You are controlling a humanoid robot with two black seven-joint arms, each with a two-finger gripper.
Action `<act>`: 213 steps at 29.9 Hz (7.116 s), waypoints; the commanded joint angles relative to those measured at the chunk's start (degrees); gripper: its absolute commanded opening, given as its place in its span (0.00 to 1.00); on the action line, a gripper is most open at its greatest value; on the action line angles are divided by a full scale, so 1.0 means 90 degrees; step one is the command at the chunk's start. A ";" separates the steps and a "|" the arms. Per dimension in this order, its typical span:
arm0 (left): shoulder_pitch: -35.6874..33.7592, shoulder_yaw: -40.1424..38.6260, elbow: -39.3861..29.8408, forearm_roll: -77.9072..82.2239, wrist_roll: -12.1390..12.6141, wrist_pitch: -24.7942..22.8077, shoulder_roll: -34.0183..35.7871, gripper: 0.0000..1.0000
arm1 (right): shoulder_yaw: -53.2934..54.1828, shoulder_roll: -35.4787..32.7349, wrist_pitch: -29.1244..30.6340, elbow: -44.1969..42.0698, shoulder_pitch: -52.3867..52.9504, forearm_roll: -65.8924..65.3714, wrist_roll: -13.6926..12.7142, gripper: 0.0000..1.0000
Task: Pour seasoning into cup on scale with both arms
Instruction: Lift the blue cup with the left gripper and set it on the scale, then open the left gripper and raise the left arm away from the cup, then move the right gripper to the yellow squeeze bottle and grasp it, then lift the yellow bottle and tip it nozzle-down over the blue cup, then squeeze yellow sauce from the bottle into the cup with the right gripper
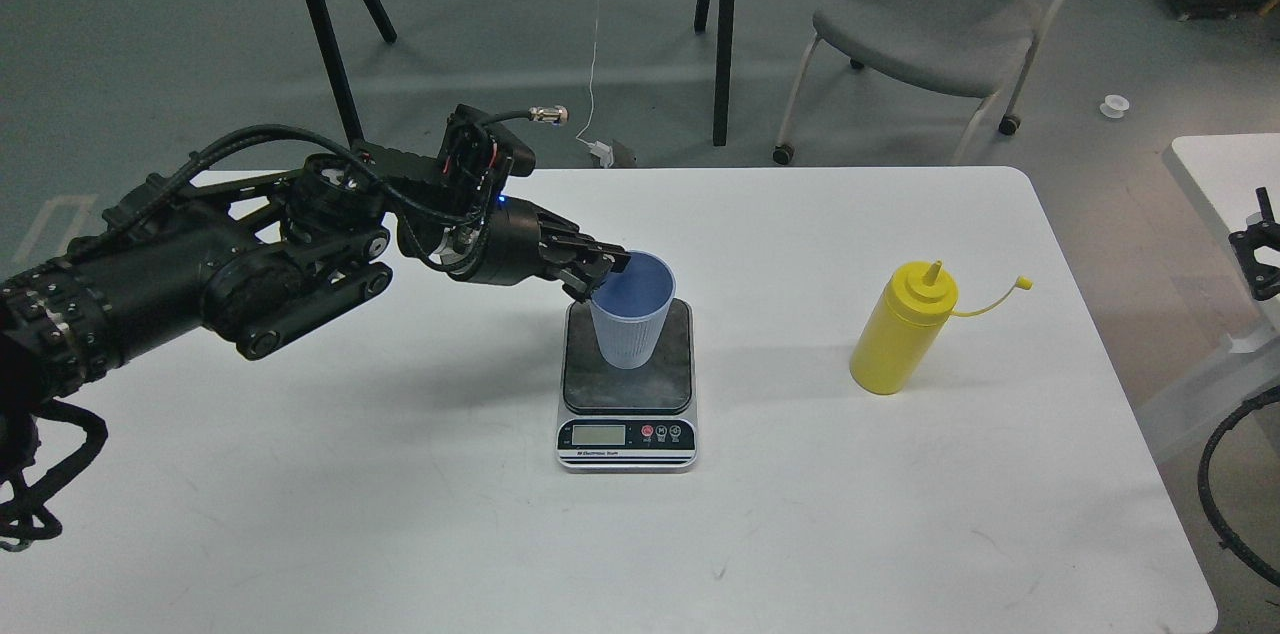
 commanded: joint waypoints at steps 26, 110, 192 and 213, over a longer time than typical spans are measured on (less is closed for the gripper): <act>-0.0011 0.0195 0.0322 0.0049 0.0159 0.0016 -0.0313 0.45 | -0.0001 0.0009 0.0000 0.0000 0.0000 0.0000 0.0000 1.00; 0.0370 -0.2549 0.0868 -1.1924 0.0101 -0.0882 0.1025 1.00 | -0.1339 0.3232 0.0000 0.0938 -0.0723 0.0097 0.0000 0.93; 0.2343 -0.3955 0.1845 -1.3243 0.0550 -0.1044 0.0517 1.00 | -0.8302 0.3398 -0.4605 0.0225 0.5694 -0.9639 0.0869 0.31; 0.2391 -0.3916 0.1874 -1.3223 0.0569 -0.1044 0.0508 1.00 | -0.5979 0.1182 -0.3416 0.1885 0.4454 -0.5521 0.0948 0.32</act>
